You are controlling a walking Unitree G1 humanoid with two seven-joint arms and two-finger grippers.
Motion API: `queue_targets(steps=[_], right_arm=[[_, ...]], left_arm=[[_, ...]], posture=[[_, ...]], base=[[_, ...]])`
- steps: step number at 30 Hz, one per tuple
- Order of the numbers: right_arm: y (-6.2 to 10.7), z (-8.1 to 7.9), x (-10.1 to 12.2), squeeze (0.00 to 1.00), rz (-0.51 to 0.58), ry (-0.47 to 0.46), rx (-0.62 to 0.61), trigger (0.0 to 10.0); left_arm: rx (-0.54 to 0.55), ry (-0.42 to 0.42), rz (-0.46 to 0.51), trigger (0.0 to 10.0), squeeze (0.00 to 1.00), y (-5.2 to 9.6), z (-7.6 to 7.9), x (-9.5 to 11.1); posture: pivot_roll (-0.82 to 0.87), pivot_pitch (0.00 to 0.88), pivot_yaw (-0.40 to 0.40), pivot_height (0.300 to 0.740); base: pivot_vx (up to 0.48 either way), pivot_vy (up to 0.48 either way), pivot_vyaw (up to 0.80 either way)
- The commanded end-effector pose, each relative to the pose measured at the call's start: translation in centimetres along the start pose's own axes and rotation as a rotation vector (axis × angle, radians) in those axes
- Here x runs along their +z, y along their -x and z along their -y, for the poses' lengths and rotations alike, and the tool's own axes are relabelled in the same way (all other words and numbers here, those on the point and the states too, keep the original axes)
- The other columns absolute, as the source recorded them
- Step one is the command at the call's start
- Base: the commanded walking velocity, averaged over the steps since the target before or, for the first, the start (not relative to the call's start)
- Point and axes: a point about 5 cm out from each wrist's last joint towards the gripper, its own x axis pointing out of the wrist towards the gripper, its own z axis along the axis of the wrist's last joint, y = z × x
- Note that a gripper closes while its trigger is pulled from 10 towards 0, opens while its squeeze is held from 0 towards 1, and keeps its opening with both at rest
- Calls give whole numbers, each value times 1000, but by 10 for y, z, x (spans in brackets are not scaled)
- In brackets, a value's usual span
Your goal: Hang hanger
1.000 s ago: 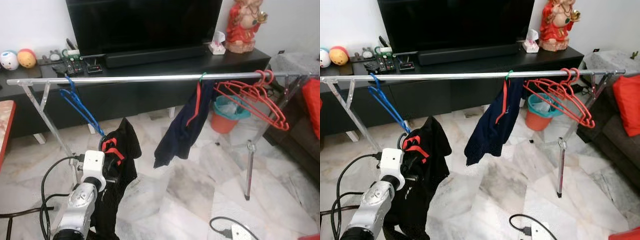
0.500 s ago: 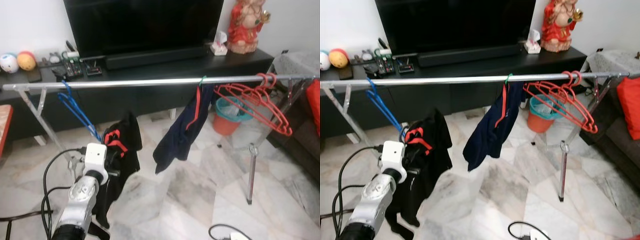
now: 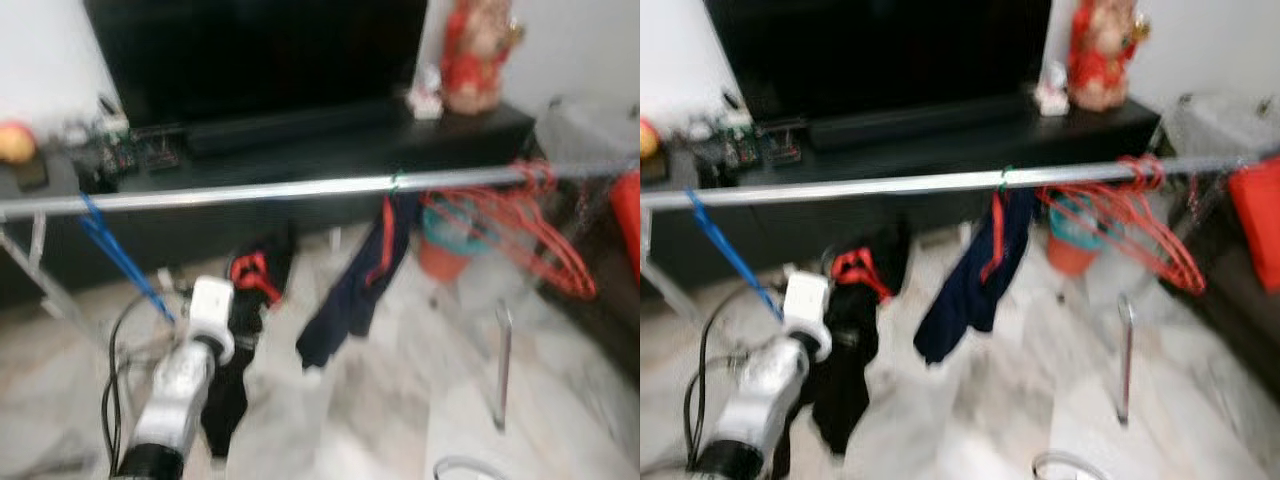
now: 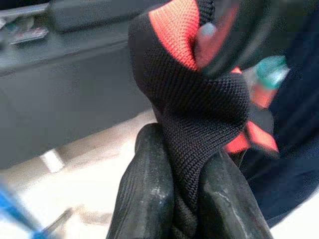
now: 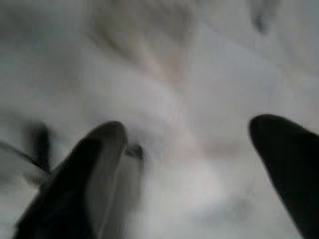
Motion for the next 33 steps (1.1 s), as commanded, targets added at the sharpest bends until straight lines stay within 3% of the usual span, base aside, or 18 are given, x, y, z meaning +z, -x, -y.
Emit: queue_targets(steps=[1,29,33], right_arm=[[3,13,-11,0,-31,-7,-31,10000],[2,11,-6,0,-16,-12,-21,10000],[2,11,-5,0,-1,-13,-18,10000]], left_arm=[[-39,8,64,10000,0,-8,13,15],[-35,28,61,10000,0,-8,15,14],[-36,20,66,10000,0,-8,16,15]], posture=[[111,0,-13,740],[116,0,-19,740],[115,0,-19,740]], base=[[0,0,-594],[0,17,-577],[0,0,0]])
